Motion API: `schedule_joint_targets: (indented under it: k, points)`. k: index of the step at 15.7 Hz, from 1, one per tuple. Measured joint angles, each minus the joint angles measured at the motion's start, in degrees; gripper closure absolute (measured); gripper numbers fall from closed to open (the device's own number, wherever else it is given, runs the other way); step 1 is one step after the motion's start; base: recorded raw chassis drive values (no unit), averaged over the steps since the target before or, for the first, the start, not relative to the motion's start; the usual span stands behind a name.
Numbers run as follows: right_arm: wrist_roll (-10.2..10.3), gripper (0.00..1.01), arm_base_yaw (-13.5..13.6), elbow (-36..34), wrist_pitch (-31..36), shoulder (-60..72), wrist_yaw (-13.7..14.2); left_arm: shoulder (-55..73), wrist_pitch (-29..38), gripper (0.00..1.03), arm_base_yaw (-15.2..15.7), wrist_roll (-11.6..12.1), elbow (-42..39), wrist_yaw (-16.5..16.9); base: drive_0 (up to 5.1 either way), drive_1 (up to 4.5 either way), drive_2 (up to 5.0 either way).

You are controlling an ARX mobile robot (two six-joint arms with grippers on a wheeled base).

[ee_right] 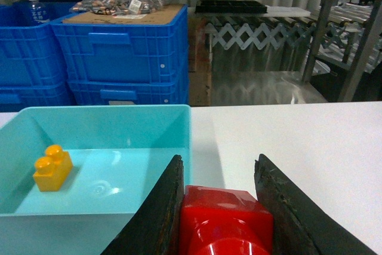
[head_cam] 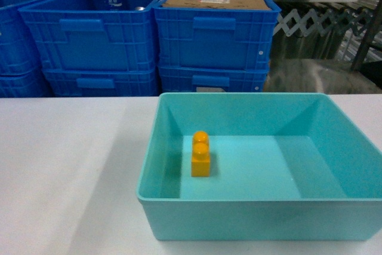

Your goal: Pick red block from blue box to shelf

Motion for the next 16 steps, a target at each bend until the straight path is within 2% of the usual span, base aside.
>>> schedule_joint_targets:
  k: [13, 16]
  points:
    - [0.0, 0.72, 0.0, 0.0, 0.0, 0.0, 0.0, 0.0, 0.0, 0.05, 0.0, 0.0, 0.0, 0.0, 0.0, 0.0, 0.0]
    - [0.0, 0.72, 0.0, 0.0, 0.0, 0.0, 0.0, 0.0, 0.0, 0.05, 0.0, 0.0, 0.0, 0.0, -1.5, -1.48, -1.5]
